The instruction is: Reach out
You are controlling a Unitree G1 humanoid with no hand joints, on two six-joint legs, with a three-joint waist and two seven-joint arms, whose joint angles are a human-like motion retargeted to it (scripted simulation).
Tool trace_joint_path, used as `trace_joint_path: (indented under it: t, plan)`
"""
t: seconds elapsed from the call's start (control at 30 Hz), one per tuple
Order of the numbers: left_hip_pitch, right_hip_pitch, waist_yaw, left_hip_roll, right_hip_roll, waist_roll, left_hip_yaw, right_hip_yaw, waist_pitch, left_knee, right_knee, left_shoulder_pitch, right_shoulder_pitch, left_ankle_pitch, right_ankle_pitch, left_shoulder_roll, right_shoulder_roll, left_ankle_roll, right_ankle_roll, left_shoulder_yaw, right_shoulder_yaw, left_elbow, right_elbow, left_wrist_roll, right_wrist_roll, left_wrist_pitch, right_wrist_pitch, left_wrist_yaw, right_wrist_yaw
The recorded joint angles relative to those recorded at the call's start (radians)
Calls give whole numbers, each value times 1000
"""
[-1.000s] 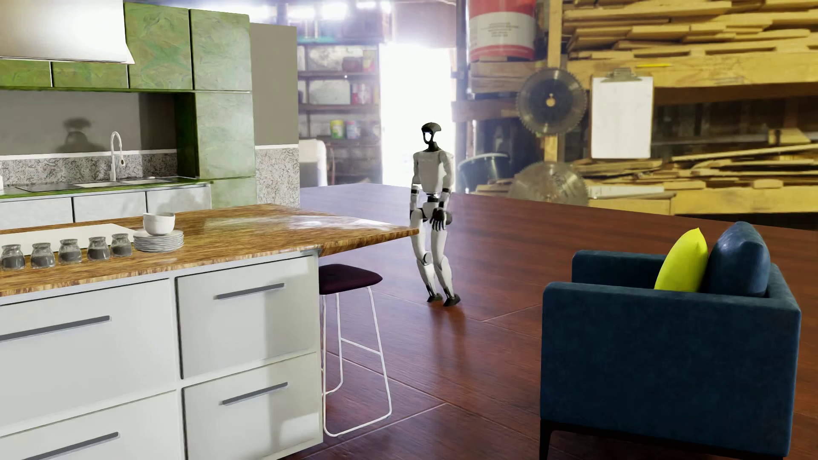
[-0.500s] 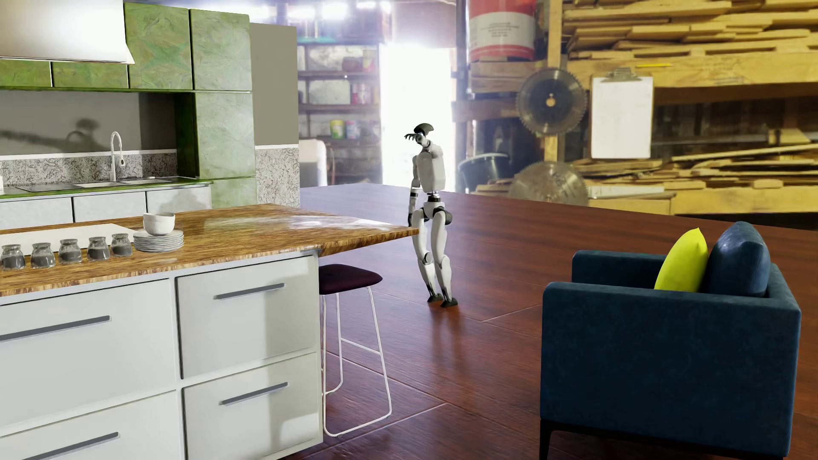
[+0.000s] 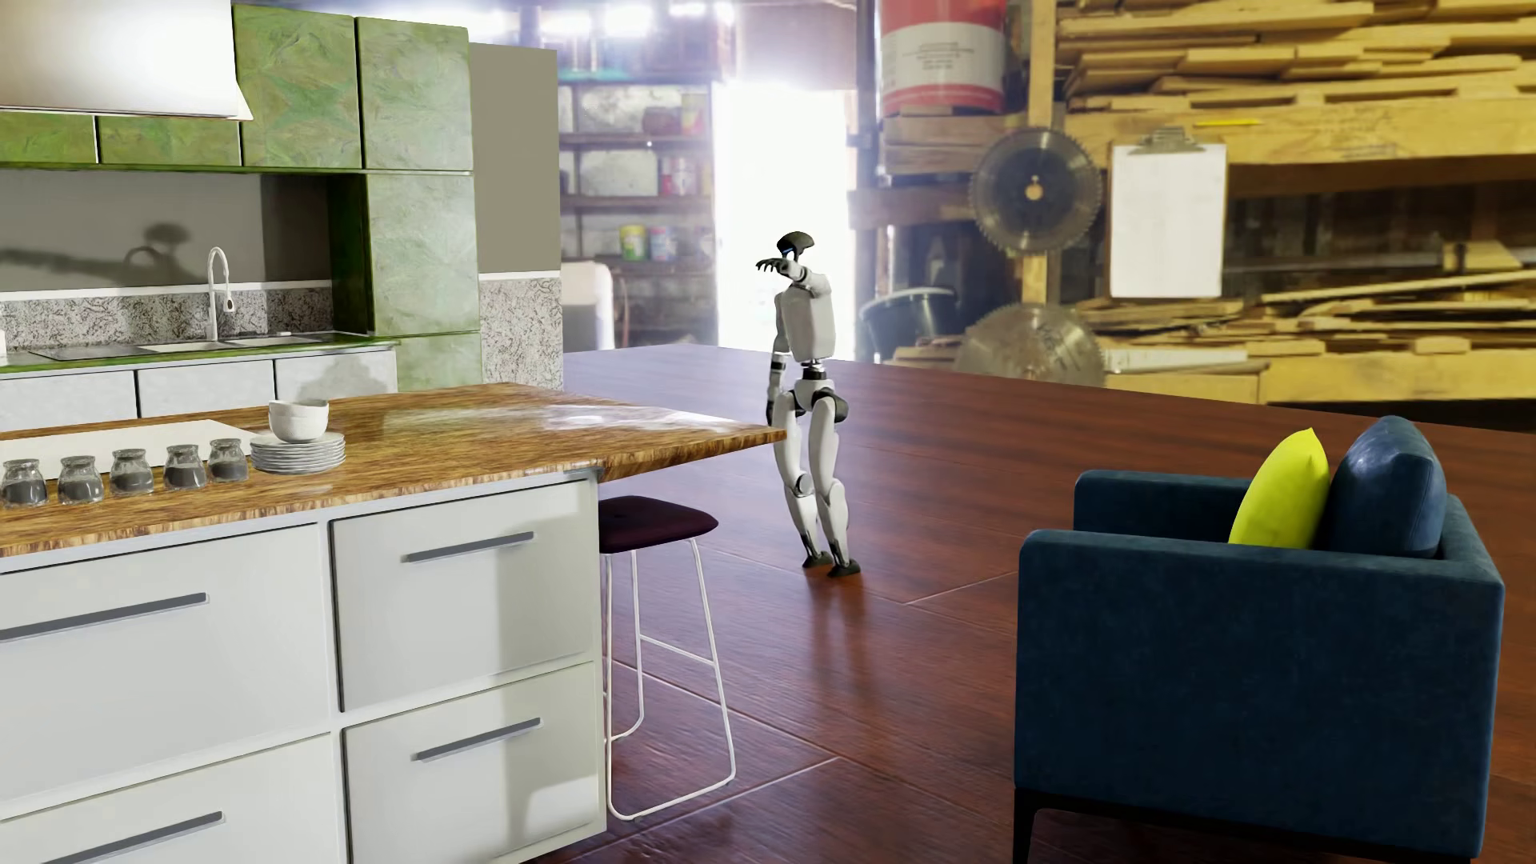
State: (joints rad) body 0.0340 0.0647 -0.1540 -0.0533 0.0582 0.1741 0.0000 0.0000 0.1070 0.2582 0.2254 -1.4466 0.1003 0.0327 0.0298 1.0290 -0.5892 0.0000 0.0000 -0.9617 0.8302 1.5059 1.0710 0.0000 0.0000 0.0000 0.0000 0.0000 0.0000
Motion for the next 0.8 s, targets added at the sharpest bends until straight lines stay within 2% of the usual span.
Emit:
trace_joint_path:
  t: [0.53,0.57,0.7,0.73,0.77,0.8]
  plan:
    - [15,9,-3,3,3,-8,0,0,-6,-1,16,-4,24,-10,-19,7,-2,0,0,0,9,1,1,0,0,0,0,0,0]
    - [16,9,-1,3,3,-9,0,0,-6,-1,15,-3,17,-10,-19,7,-4,0,0,0,45,2,6,0,0,0,0,0,0]
    - [17,9,2,3,4,-8,0,0,-8,-3,13,-9,22,-10,-19,11,-2,0,0,0,10,1,1,0,0,0,0,0,0]
    - [18,10,4,3,4,-7,0,0,-8,-3,13,-8,13,-10,-20,11,-5,0,0,0,42,1,5,0,0,0,0,0,0]
    - [19,10,4,2,3,-6,0,0,-8,-3,13,-11,19,-10,-20,12,-2,0,0,0,9,1,1,0,0,0,0,0,0]
    - [19,10,6,3,4,-7,0,0,-8,-4,13,-9,12,-9,-20,12,-4,0,0,0,38,0,3,0,0,0,0,0,0]
